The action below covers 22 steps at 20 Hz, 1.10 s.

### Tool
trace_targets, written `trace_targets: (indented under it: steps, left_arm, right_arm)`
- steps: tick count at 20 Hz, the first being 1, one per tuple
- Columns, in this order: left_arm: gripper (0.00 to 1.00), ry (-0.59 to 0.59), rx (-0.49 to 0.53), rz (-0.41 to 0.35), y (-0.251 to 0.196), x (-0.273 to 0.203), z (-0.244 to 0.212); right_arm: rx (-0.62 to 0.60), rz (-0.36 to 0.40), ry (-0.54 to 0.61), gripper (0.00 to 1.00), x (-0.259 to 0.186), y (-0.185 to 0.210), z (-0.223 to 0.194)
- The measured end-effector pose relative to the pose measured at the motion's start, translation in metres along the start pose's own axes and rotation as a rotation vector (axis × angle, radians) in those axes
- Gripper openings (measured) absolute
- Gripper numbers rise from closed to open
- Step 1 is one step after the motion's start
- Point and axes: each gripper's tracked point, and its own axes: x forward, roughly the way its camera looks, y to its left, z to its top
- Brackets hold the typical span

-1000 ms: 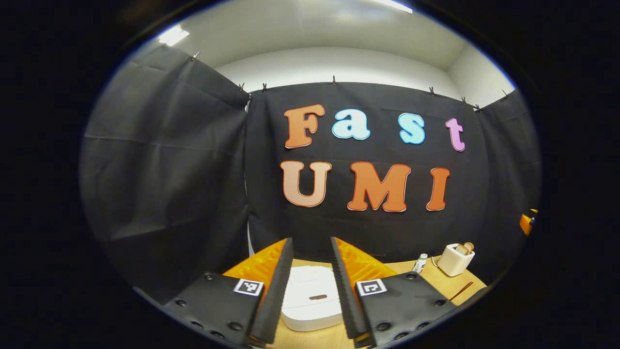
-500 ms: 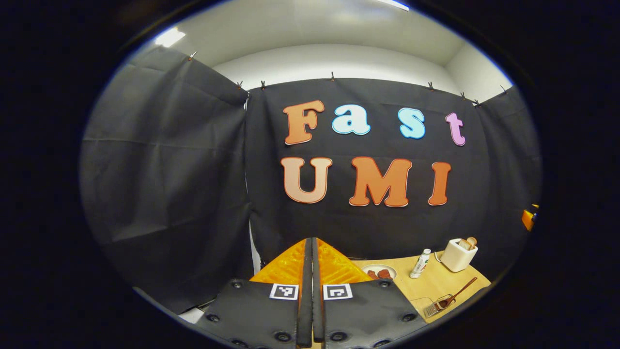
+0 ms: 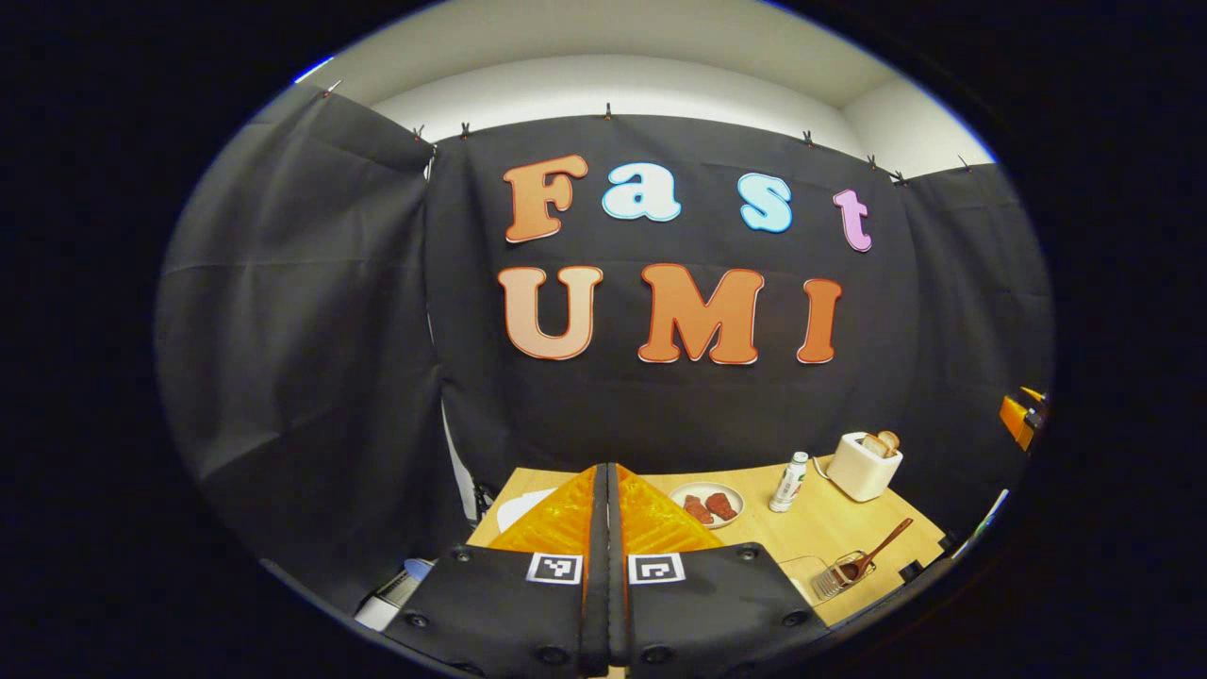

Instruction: Close the left gripper, press the button to open the rice cooker; take a wooden spoon from the chopstick holder with the right hand, scoop a spoonful of rice and pour it into the rice cooker, then put the wooden spoon back into the chopstick holder.

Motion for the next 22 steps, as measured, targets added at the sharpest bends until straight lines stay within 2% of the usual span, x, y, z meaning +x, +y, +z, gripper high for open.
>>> trace_targets:
  steps: [7,14,22]
  left_arm:
    - [0.04,0.149,0.007,-0.049,-0.006,0.052,-0.043]
    - [0.04,0.277,-0.032,-0.089,-0.011,0.101,-0.094]
    - [0.04,0.414,-0.052,-0.084,-0.002,0.142,-0.16]
  right_arm:
    - [-0.026,-0.031,0.028,0.94,0.001,-0.005,-0.011]
    - [-0.05,-0.056,0.058,0.94,0.004,-0.011,-0.018]
    - [-0.078,-0.072,0.094,0.94,0.014,-0.011,-0.028]
